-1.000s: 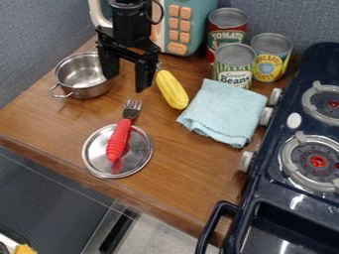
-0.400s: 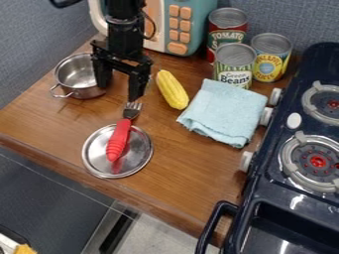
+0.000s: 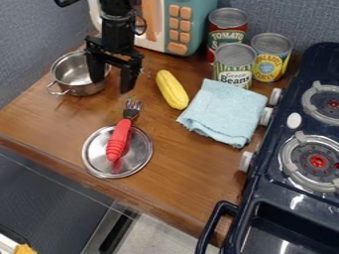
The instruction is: Move the pan to the lower left side of the table
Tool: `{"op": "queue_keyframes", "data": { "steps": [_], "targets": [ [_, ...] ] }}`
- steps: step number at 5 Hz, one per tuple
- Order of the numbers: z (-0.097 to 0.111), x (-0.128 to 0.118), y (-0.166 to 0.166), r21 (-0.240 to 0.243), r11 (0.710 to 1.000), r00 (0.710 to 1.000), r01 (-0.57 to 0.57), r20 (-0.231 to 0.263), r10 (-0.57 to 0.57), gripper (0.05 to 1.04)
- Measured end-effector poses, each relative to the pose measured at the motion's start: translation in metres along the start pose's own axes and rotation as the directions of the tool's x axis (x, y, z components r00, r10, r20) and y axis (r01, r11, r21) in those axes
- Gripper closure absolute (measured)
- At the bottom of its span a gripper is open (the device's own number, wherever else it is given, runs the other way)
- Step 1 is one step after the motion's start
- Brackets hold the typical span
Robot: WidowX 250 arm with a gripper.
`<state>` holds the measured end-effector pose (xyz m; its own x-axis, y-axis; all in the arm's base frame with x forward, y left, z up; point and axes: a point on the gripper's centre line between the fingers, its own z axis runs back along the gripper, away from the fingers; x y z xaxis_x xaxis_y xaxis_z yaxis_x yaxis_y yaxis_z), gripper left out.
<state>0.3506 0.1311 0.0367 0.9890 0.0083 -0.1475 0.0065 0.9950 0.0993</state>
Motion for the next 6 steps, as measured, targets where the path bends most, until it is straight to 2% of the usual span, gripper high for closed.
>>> {"op": "queue_keyframes", "data": {
  "steps": [1, 5, 6],
  "targets": [
    [0.002, 0.004, 0.007, 0.037, 0.999, 1.000, -0.004, 0.010, 0.003, 0.084],
    [0.003, 0.010, 0.017, 0.091, 0.996, 0.999, 0.002, 0.048, -0.007, 0.084],
    [0.003, 0.006, 0.020, 0.095, 0.996, 1.000, -0.001, 0.026, -0.002, 0.083]
  ]
}}
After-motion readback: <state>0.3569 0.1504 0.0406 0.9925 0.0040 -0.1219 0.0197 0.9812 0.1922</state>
